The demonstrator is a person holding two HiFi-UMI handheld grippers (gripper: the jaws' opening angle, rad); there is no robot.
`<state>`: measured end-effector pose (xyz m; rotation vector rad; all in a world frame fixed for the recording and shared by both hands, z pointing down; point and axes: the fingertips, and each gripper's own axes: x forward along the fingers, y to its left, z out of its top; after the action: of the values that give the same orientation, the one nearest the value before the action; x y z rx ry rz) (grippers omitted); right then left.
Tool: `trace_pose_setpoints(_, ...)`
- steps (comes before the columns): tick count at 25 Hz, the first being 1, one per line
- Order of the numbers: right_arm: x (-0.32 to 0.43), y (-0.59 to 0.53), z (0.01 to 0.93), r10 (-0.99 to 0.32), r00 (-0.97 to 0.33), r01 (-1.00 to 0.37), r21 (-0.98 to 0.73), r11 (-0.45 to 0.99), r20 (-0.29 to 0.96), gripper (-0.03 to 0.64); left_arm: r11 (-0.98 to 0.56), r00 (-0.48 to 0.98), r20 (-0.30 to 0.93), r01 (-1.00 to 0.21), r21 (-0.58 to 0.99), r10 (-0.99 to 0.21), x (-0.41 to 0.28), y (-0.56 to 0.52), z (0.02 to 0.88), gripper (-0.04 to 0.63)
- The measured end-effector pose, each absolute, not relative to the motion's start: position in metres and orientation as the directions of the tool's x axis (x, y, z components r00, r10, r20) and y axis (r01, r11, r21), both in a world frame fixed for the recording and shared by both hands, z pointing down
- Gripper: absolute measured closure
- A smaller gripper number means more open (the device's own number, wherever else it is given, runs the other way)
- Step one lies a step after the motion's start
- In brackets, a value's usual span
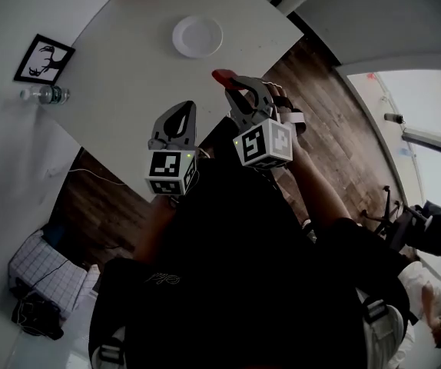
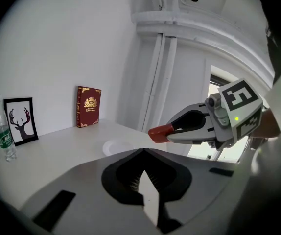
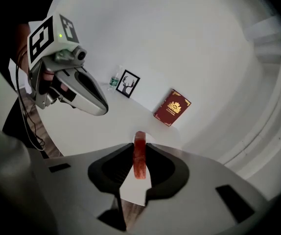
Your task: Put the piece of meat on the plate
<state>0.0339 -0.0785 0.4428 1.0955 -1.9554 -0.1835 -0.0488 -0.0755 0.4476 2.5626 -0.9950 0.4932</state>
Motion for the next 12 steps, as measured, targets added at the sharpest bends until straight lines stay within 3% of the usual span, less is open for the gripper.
trace_pose_setpoints(12, 0.031, -0.155, 0.503, -0.617, -0.257, -0.414, 0.492, 0.766, 0.744, 0.524, -0.581, 0.594, 0.558, -0.782, 0.228, -0.58, -0.036, -0.151, 0.502, 0.592)
